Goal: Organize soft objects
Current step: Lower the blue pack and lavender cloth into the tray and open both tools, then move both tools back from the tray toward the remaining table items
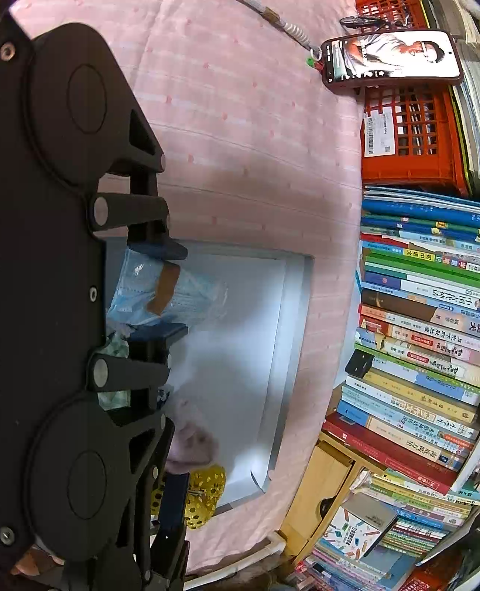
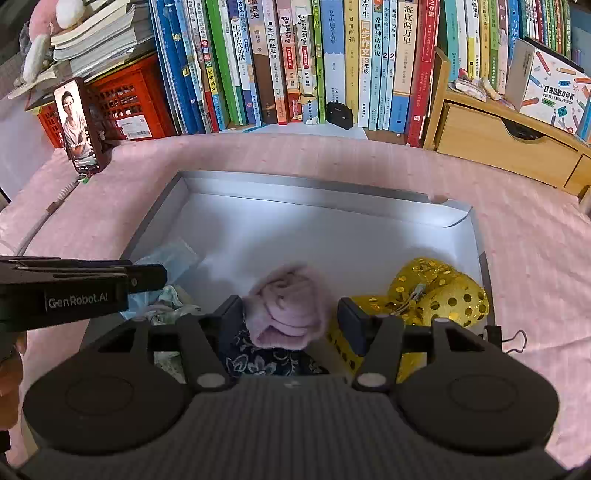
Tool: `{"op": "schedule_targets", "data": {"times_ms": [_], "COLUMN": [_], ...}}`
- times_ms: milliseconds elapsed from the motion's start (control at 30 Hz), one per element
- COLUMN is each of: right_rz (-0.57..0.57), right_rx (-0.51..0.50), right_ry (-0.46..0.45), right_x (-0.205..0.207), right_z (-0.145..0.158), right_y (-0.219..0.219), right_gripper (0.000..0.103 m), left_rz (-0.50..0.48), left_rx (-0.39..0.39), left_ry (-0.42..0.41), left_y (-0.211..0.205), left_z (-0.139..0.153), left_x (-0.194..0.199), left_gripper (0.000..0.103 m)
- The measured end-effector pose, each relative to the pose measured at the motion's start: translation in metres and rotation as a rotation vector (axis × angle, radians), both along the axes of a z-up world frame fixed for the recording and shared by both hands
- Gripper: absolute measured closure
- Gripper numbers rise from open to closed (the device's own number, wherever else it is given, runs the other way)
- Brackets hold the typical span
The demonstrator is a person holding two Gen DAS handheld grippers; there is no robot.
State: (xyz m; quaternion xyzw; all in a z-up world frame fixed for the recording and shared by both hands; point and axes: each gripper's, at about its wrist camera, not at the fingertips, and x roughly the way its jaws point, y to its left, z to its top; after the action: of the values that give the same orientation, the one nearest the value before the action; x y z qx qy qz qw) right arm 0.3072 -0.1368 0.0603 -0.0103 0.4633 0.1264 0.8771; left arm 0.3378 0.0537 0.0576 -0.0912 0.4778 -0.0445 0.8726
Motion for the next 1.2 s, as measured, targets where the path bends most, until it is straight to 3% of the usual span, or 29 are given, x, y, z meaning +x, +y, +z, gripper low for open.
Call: {"op": "schedule_targets", "data": {"times_ms": [267, 700, 1200], "right_rz": [0.007, -0.003, 0.044], "right_rx": [0.005, 0.035, 0.075], "right_ry": [0.004, -0.017, -0.144], "right_x": [-0.002, -0.013, -0.056], "right_z": [0.002, 0.012, 0.043], "right_y": [0.0, -0.011, -0.022], "right_gripper": [0.03, 0.028, 0.021], "left_rz": [-0.001, -0.03, -0.057], "left_rx": [-0.016, 0.015, 0.001], "left_ry": [-0.002, -0.079, -0.168], "left_y": [0.003, -0.002, 0.007], "left_z": [0.0, 0.019, 0.048], "left_x": [-0.002, -0.024, -0.069], "left_gripper": [0.06, 0.03, 0.024]}}
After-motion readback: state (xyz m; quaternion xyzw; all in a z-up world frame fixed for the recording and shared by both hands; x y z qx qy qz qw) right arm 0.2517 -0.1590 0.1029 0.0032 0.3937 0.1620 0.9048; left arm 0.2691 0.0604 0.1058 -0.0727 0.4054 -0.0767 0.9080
